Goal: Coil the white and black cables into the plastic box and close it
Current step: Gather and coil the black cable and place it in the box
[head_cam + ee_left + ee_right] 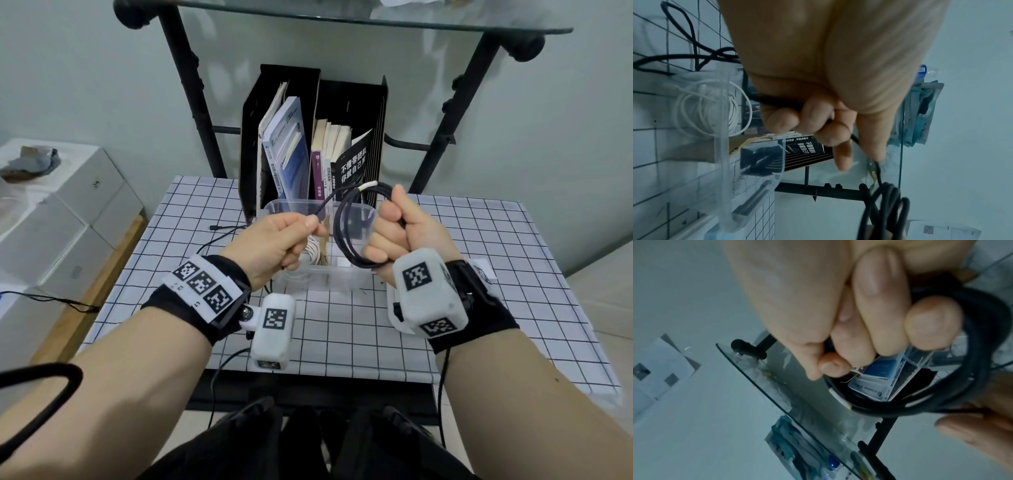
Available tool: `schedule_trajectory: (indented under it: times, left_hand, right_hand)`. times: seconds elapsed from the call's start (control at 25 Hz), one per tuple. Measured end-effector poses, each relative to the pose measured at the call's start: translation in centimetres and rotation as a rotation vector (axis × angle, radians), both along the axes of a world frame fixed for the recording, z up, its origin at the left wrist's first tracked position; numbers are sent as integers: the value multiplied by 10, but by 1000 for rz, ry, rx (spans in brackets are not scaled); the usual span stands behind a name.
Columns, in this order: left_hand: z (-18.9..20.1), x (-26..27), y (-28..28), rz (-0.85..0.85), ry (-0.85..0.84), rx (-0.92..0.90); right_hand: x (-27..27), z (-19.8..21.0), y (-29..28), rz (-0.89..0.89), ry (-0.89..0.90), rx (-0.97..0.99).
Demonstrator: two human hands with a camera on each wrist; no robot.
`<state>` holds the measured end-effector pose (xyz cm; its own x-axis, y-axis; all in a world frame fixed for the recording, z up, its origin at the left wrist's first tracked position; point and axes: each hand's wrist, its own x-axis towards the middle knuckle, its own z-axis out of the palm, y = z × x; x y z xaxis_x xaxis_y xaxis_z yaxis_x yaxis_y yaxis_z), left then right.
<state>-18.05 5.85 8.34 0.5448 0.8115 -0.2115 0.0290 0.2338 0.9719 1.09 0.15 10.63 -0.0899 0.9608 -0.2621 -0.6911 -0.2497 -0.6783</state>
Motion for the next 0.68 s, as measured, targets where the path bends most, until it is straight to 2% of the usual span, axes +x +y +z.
schedule_trajectory:
  times: [0.08,0.16,0.32,0.4,0.56,0.68]
  left_hand:
    - [-2,-2,1,33,19,2]
    - [-4,-2,0,21,119,76]
    - [-16,-12,-3,-176,517,345]
    - [-21,-19,-4,-233,662,415]
    - [-25,-29,-6,-228,683,329]
    - [-18,-31,-8,-271,689,366]
  right_hand:
    - [0,1,2,-72,86,0]
    - [0,0,3,-149,149,-6]
    - [2,0,7,-289,239,-45]
    - [6,-3,8,-370,271,-76]
    - [15,-13,7,-490,333,-91]
    - [9,-18,14,-556,371,-91]
